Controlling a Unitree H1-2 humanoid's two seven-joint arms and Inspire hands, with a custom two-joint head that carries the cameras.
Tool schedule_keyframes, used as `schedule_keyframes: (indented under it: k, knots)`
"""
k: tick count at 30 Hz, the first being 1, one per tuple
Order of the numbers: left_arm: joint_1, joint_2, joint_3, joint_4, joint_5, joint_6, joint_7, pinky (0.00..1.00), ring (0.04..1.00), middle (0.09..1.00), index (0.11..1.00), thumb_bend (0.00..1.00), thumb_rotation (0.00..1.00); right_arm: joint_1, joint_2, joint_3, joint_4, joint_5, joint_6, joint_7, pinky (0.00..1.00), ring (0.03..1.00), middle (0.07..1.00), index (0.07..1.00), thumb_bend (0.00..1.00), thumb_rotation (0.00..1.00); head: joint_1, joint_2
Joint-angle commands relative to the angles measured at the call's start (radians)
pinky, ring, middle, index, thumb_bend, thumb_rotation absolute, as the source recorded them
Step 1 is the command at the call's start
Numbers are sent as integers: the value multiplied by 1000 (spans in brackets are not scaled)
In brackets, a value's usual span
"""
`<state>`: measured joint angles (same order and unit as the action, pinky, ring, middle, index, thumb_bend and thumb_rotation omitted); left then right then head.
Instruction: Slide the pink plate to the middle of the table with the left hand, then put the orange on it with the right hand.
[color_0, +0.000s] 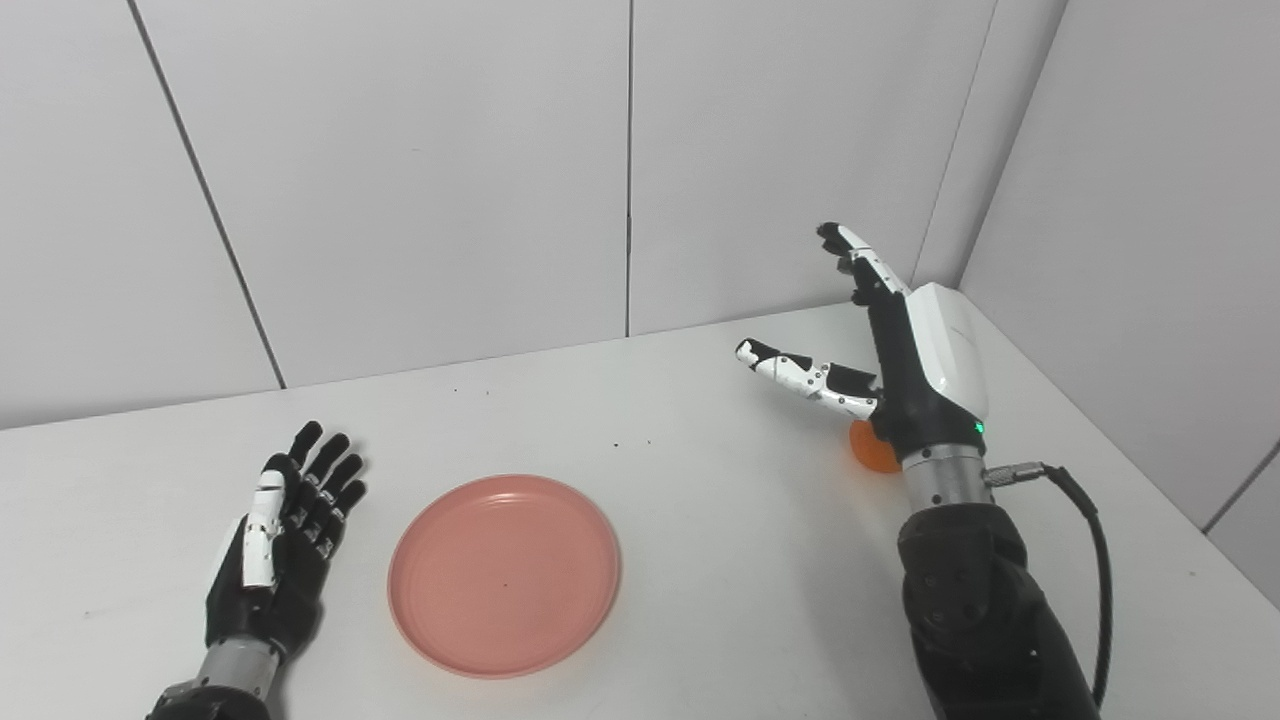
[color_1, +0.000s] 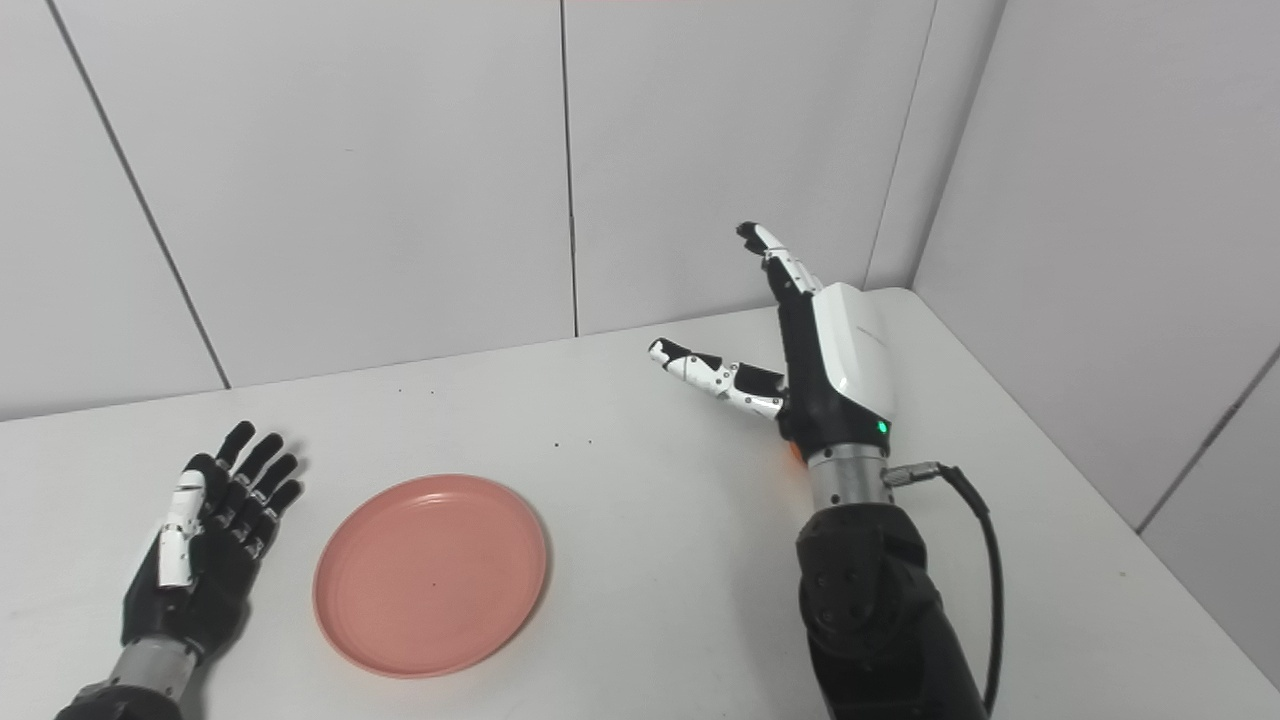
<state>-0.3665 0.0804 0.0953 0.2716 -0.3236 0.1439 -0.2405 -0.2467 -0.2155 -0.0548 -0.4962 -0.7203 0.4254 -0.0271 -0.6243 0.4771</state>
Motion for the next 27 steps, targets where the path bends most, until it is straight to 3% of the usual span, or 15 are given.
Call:
schedule_keyframes:
  k: [1, 6, 12, 17, 27]
  knots:
    - [8, 13, 1, 31, 3, 54, 9, 974, 957, 966, 962, 306, 1000, -14, -22, -18, -44, -45, 28, 13, 758, 837, 862, 869, 916, 521, -16, -1]
    - [-1, 30, 1, 63, -10, 29, -24, 997, 973, 982, 982, 311, 1000, -9, -30, -38, -58, -91, 41, 50, 759, 857, 894, 890, 901, 425, -44, -5]
    - [-7, 37, 7, 72, -12, 36, -22, 999, 984, 988, 985, 321, 1000, 4, -30, -71, -39, -141, 42, 82, 719, 849, 909, 910, 905, 366, -56, -9]
    - [-9, 40, 9, 75, -13, 31, -30, 1000, 990, 996, 990, 331, 1000, 16, -20, -112, -22, -163, 43, 102, 746, 877, 926, 921, 909, 326, -62, -10]
    - [-2, 48, 5, 53, -12, 31, -43, 1000, 995, 1000, 999, 321, 1000, 42, -14, -154, 15, -186, 44, 140, 752, 876, 920, 928, 918, 364, -69, -4]
